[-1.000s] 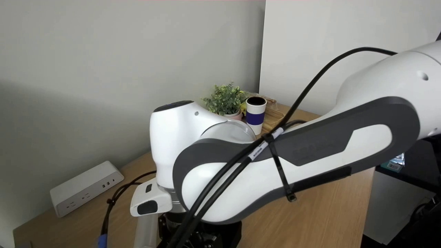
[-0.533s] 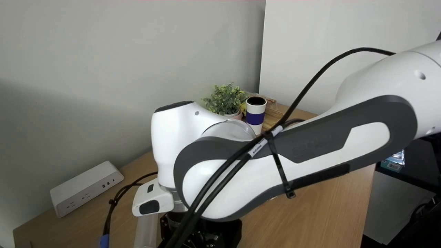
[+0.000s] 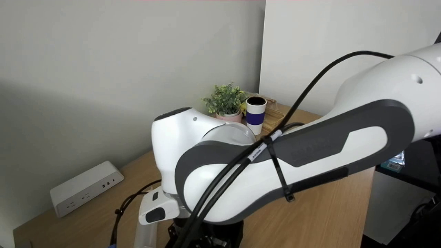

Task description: Remove the things from the black box and put them on the table

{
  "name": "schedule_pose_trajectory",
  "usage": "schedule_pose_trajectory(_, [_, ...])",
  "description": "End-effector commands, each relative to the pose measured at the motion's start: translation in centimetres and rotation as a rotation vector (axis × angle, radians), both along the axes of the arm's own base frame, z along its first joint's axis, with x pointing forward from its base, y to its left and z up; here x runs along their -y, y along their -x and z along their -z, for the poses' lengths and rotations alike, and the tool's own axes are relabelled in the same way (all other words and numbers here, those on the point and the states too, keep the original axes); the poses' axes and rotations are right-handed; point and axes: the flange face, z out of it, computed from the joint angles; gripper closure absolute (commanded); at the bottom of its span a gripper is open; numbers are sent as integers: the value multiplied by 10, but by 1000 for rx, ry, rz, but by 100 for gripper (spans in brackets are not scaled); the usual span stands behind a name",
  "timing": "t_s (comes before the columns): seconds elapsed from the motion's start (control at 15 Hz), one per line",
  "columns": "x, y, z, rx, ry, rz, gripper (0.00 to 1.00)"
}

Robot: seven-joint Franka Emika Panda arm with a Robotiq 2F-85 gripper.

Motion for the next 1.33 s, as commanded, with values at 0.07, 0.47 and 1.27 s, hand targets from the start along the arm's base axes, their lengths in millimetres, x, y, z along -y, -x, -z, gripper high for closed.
schedule_pose_trajectory(0.07, [4,1,3,-29,-21,-28,56])
schedule_pose_trajectory(0.47, [5,0,3,-27,-19,-19,72])
schedule_pose_trajectory(1.27, [6,-23,-54,155,76,158,72])
